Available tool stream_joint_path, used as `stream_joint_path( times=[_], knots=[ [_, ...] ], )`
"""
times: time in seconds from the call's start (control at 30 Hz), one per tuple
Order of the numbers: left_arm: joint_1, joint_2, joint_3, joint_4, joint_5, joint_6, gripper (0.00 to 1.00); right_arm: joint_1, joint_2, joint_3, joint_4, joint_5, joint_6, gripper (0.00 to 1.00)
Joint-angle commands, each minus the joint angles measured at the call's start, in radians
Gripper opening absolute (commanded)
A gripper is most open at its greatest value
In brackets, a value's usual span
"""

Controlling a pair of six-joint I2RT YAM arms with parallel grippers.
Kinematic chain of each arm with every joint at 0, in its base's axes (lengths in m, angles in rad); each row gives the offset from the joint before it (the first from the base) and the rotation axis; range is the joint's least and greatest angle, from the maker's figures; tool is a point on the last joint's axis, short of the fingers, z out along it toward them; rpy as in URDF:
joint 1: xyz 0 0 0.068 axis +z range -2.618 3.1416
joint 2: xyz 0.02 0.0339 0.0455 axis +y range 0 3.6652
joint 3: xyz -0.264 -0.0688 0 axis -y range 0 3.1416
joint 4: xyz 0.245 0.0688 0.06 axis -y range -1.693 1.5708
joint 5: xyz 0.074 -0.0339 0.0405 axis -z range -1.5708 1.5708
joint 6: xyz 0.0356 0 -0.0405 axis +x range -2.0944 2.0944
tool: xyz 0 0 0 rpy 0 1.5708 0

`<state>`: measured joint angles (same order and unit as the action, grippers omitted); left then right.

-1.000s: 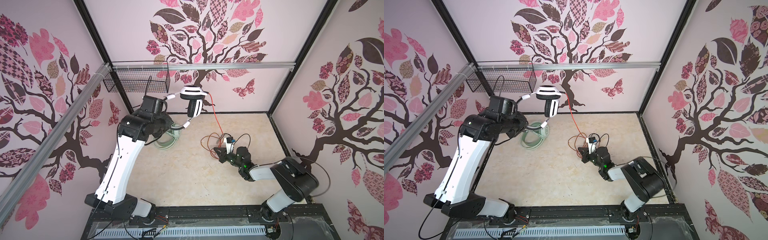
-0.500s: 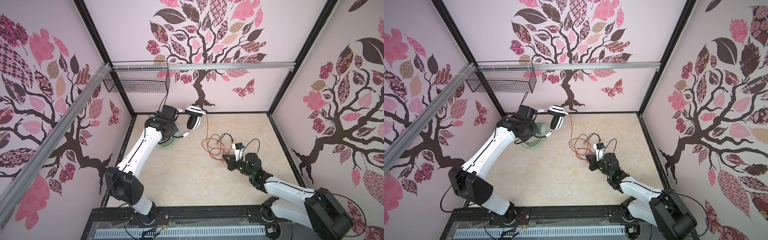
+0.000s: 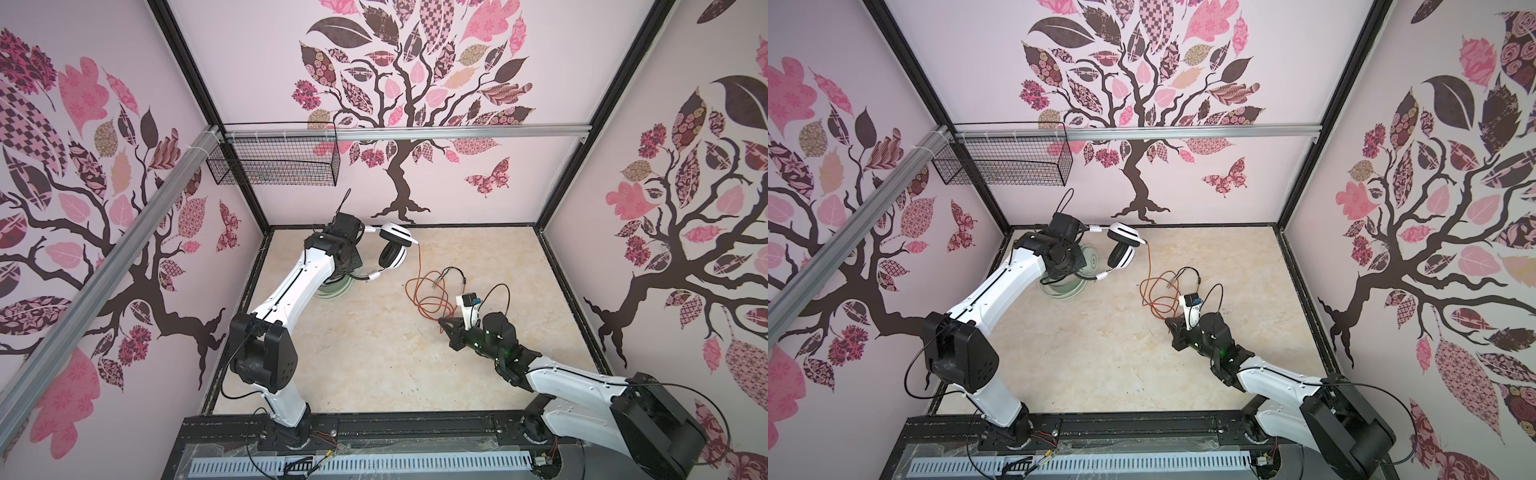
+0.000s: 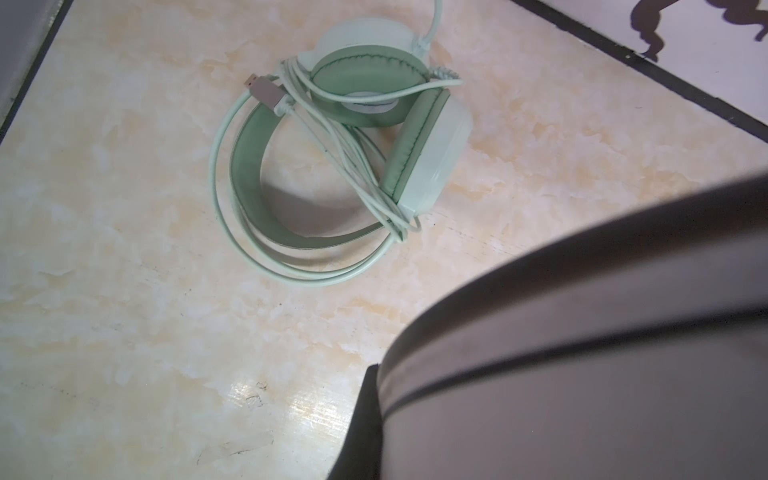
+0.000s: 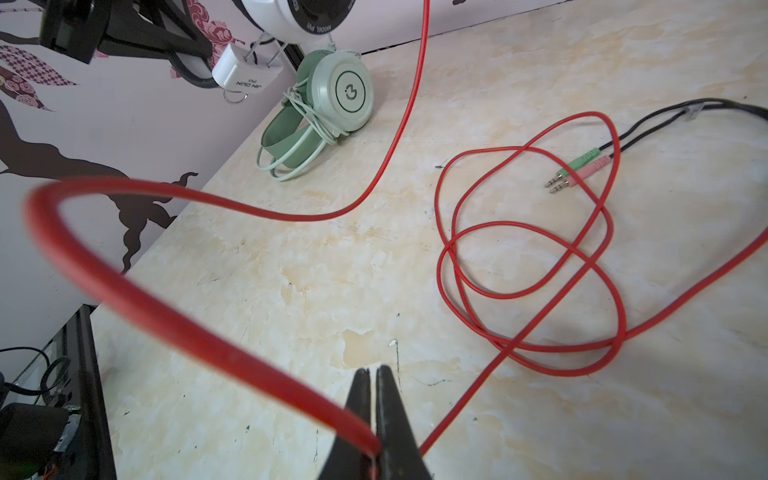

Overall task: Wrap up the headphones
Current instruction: 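Lower the headset with the left gripper while the right pulls the red cable toward it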

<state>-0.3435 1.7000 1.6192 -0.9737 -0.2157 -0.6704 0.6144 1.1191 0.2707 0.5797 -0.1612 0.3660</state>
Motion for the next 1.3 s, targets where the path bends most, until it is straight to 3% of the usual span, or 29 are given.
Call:
stream_joint_path(
  times=[0.0, 0.17, 0.4, 0.6, 0.7, 0.77, 0.83, 1.07, 1.27],
  knots=[
    [0.004, -0.064, -0.018, 0.091, 0.066, 0.021, 0.00, 0.005, -0.027, 0.040, -0.075, 0.002, -0.007, 0.00],
    [0.004, -0.092, -0.004, 0.056, 0.051, 0.019, 0.00, 0.005, -0.175, 0.079, -0.314, 0.006, -0.033, 0.00],
    [-0.005, -0.070, 0.003, -0.010, -0.049, 0.023, 0.00, 0.037, -0.331, 0.235, -0.759, 0.099, -0.096, 0.00],
    [-0.053, 0.006, 0.062, -0.061, -0.062, 0.124, 0.00, 0.243, -0.324, 0.487, -1.016, 0.335, -0.160, 0.00],
    [-0.176, 0.035, 0.137, -0.195, -0.266, 0.154, 0.00, 0.286, -0.254, 0.671, -1.128, 0.405, -0.210, 0.00],
    [-0.244, 0.038, 0.158, -0.275, -0.333, 0.131, 0.00, 0.286, -0.195, 0.787, -1.204, 0.420, -0.252, 0.00],
    [-0.272, 0.012, 0.117, -0.295, -0.265, 0.124, 0.00, 0.285, -0.141, 0.892, -1.260, 0.435, -0.300, 0.00],
    [-0.288, -0.235, -0.209, -0.101, 0.073, 0.217, 0.00, 0.286, -0.014, 1.055, -1.278, 0.526, -0.422, 0.00],
    [-0.422, -0.322, -0.236, -0.142, 0.117, 0.246, 0.00, 0.283, 0.076, 1.104, -1.236, 0.586, -0.489, 0.00]
  ],
)
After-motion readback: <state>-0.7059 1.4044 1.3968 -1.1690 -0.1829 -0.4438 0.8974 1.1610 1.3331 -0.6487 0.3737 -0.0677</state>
